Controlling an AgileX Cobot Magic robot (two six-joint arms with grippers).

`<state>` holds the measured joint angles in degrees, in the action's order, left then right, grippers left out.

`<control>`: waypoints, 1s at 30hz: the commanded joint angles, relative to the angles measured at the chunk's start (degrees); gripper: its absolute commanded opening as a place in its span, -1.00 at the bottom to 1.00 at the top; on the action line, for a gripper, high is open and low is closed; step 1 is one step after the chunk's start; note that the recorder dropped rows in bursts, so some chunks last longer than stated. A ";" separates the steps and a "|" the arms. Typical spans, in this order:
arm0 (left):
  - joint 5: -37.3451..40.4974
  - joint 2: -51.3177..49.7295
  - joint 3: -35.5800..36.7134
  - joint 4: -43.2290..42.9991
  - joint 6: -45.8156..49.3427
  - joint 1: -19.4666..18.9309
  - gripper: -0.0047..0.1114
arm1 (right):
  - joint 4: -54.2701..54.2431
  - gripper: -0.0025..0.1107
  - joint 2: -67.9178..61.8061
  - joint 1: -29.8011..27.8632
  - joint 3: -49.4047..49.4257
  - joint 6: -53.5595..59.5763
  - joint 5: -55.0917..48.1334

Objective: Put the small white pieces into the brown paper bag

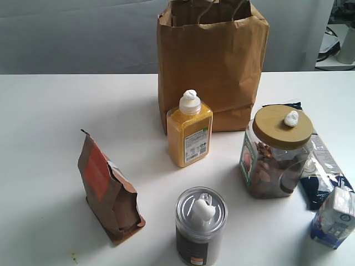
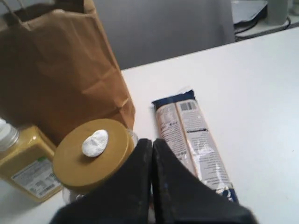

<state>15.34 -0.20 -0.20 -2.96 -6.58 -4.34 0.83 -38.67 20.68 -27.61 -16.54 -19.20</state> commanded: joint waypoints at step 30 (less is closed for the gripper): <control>-0.33 0.20 0.20 0.45 -0.30 0.45 -0.92 | 10.40 -0.28 -47.69 15.36 -31.87 -3.03 -20.18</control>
<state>15.34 -0.20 -0.20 -2.96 -6.58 -4.34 10.95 -85.82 36.00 -59.55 -19.35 -39.26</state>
